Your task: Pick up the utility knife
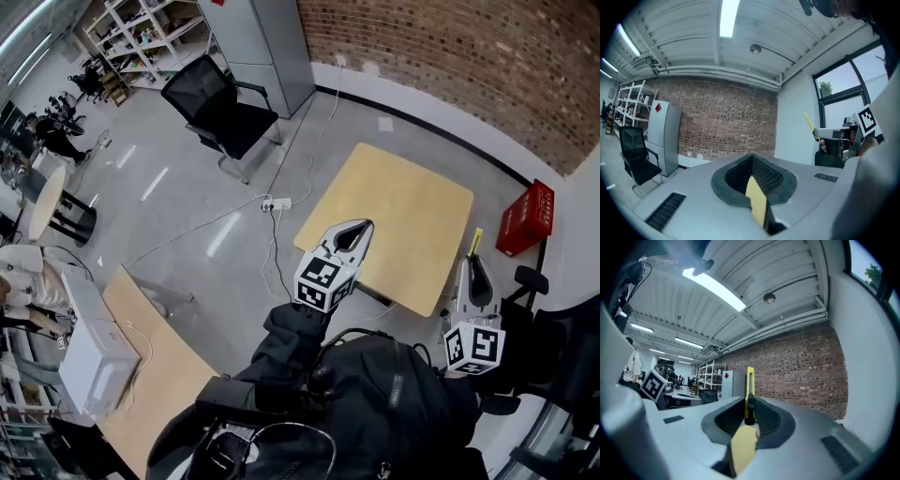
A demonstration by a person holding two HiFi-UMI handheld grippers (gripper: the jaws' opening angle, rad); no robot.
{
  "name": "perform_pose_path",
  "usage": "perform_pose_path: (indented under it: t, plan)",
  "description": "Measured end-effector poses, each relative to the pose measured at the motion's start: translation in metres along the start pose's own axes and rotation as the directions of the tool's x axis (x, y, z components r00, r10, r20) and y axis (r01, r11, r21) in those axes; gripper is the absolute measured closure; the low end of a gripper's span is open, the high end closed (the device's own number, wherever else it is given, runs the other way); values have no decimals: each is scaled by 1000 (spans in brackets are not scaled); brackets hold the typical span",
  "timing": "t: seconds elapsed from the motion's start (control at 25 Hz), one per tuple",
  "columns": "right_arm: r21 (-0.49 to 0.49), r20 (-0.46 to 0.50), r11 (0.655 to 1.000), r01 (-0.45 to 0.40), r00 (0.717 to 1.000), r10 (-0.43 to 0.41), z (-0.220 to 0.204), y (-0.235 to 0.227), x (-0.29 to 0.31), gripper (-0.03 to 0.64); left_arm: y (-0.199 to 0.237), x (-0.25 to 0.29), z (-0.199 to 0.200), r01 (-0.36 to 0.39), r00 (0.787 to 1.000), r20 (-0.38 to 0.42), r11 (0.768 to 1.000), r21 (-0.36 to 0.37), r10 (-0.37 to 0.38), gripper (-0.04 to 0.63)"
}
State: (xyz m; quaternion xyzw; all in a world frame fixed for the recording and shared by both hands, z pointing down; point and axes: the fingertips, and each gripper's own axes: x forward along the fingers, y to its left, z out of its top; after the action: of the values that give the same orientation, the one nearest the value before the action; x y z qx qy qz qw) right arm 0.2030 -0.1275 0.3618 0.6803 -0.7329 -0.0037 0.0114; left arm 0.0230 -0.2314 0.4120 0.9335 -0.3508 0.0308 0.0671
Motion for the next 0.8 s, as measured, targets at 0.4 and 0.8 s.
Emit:
perform_pose_path:
  t: [0.4,0.8]
  plan:
    - [-32,81,999,-10,997,12,22,11,1,549,2,-23,42,-63,989,141,992,107,48,594]
    - [-36,93,999,-12,996,16,28,12,6,549,4,-20,40,-60,990,131,995,86,48,594]
